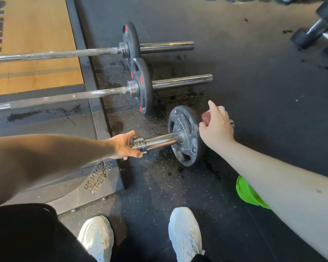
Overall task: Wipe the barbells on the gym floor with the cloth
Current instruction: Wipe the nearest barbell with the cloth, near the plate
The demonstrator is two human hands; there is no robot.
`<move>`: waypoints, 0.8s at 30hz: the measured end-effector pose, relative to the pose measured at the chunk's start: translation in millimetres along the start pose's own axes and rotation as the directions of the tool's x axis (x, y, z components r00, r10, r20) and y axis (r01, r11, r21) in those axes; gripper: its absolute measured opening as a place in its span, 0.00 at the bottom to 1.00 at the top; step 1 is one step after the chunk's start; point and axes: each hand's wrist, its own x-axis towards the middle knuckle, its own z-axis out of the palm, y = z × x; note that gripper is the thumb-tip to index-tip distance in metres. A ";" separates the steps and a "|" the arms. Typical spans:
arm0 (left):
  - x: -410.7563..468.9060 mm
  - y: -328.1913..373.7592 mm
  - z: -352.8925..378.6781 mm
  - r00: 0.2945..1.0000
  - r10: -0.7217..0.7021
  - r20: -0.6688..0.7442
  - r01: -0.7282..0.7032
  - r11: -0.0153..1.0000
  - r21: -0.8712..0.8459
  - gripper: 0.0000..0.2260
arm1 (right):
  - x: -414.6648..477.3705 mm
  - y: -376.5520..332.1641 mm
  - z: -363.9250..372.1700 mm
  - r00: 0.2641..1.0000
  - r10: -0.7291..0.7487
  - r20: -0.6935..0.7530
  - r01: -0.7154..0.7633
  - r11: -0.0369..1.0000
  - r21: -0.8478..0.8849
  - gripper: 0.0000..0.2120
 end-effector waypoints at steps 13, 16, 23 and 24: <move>-7.9 -16.8 13.4 0.977 0.102 -0.188 -0.082 0.990 0.111 0.35 | -38.3 -65.2 138.4 0.998 -0.047 -0.042 0.054 0.980 0.192 0.17; -3.7 -20.8 13.6 0.975 0.111 -0.195 -0.085 0.987 0.136 0.35 | -73.1 -77.2 173.6 0.979 -0.206 0.011 0.197 0.949 0.247 0.19; 0.6 -24.8 14.1 0.968 0.137 -0.209 -0.107 0.983 0.152 0.31 | -11.4 -81.9 144.4 0.927 -0.232 0.293 0.177 0.963 0.204 0.21; 0.8 -24.1 12.5 0.969 0.133 -0.210 -0.102 0.983 0.155 0.32 | -0.9 -90.1 144.9 0.923 -0.203 0.327 0.150 0.972 0.181 0.22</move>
